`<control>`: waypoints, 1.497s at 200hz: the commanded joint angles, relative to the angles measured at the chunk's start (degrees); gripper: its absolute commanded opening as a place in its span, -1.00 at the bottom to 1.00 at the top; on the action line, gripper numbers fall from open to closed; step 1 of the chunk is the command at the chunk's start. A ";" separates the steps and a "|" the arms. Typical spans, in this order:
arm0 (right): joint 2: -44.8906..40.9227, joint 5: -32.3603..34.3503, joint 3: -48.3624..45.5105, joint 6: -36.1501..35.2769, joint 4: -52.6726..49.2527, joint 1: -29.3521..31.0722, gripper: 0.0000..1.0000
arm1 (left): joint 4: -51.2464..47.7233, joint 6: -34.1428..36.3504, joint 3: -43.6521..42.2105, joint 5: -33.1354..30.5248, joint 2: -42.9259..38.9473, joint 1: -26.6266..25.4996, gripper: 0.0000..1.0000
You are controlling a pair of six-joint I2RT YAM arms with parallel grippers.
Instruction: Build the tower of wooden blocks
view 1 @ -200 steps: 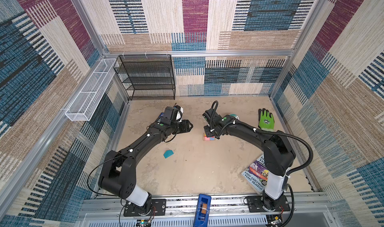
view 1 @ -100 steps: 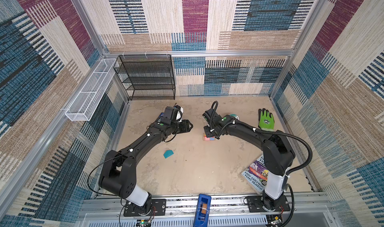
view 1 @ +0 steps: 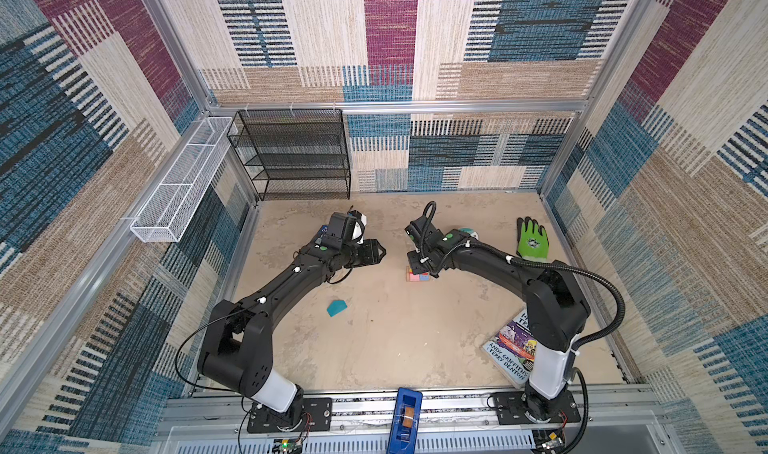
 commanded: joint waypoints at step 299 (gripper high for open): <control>-18.29 -0.52 -8.81 6.08 4.55 -0.02 0.43 | 0.11 0.22 0.96 2.52 1.69 -0.41 -0.28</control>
